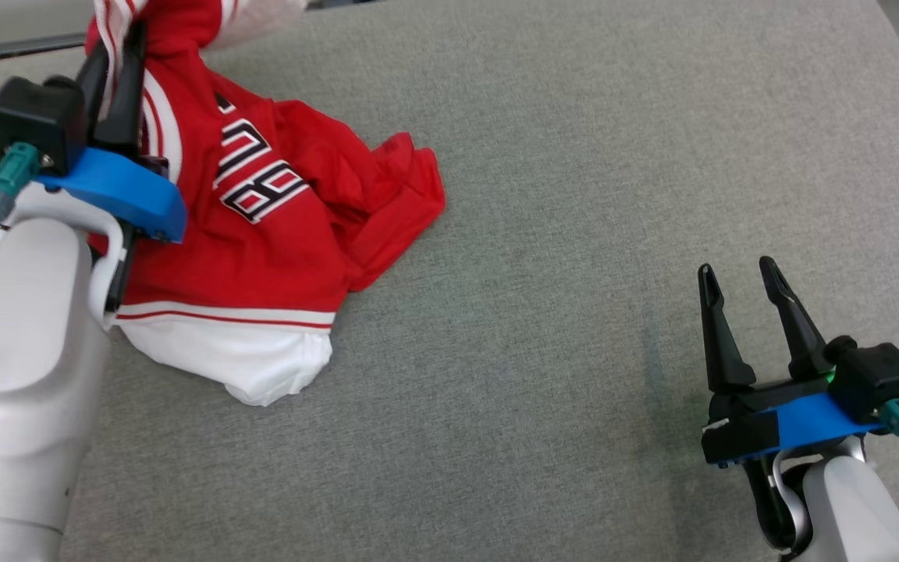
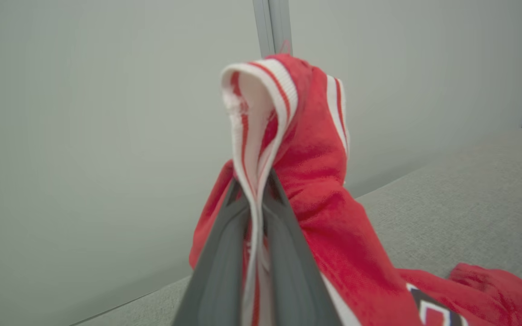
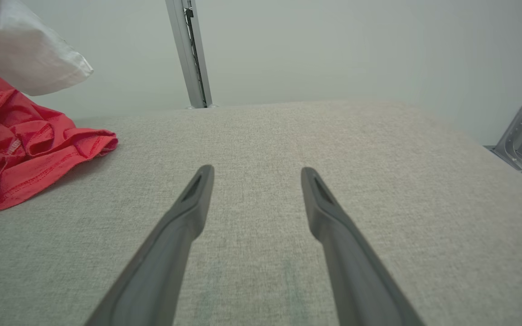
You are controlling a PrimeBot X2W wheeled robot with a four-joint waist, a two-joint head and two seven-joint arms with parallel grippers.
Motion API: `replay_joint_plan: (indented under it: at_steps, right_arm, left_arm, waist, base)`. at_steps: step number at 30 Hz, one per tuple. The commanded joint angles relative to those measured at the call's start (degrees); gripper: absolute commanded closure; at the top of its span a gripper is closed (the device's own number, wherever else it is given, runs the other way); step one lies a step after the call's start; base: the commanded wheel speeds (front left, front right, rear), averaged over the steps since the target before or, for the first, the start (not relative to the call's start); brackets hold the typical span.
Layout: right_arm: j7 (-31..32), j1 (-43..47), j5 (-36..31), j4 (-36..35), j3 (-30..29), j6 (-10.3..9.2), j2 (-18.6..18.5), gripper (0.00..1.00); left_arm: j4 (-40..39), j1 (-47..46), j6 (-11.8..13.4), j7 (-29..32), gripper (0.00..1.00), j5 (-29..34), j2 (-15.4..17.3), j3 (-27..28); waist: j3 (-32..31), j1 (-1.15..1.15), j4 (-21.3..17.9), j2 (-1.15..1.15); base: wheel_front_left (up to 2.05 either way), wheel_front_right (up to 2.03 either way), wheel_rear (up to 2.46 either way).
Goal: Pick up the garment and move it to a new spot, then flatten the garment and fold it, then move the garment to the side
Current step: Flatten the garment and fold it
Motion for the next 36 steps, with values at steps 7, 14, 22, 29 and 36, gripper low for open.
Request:
replay_joint_plan:
  at_steps: [7, 14, 22, 29, 36]
  right_arm:
    - [-0.17, -2.42, 0.49, -0.68, -0.03, 0.01, -0.01, 0.0]
    - [-0.17, -3.05, 0.28, -0.71, 0.02, 0.01, 0.22, 0.0]
    - [-0.17, -1.53, 0.1, -0.18, -0.42, 0.01, 0.67, 0.0]
    - [-0.17, -0.18, -0.41, 0.13, -0.15, 0.01, 0.7, 0.0]
    - [-0.17, 1.84, -0.77, 0.16, -0.65, 0.02, -0.11, 0.0]
  left_arm:
    - [5.16, -5.33, 0.61, -0.17, 1.0, 1.2, 0.92, 1.39]
    - [7.38, -4.74, 1.38, -0.17, 0.0, 1.85, 0.2, 2.32]
    - [-1.69, 3.51, 2.52, -0.17, 0.0, 1.57, -0.46, 6.71]
    - [-13.51, 14.16, 3.88, -0.17, 0.0, 2.44, -3.25, 11.72]
    - [-22.47, 24.53, 4.55, -0.16, 0.0, 4.42, -7.51, 15.93]
  waist:
    - [2.76, -0.01, -1.5, -0.01]
    - [3.26, -0.01, -2.29, -0.01]
    - [0.22, -0.01, -1.11, -0.01]
    - [-3.13, -0.01, 1.83, -0.01]
    - [-6.66, -0.01, 5.43, -0.01]
  base:
    - [0.0, 0.0, 0.0]
    - [0.0, 0.0, 0.0]
    - [0.0, 0.0, 0.0]
    - [0.0, 0.0, 0.0]
    - [0.0, 0.0, 0.0]
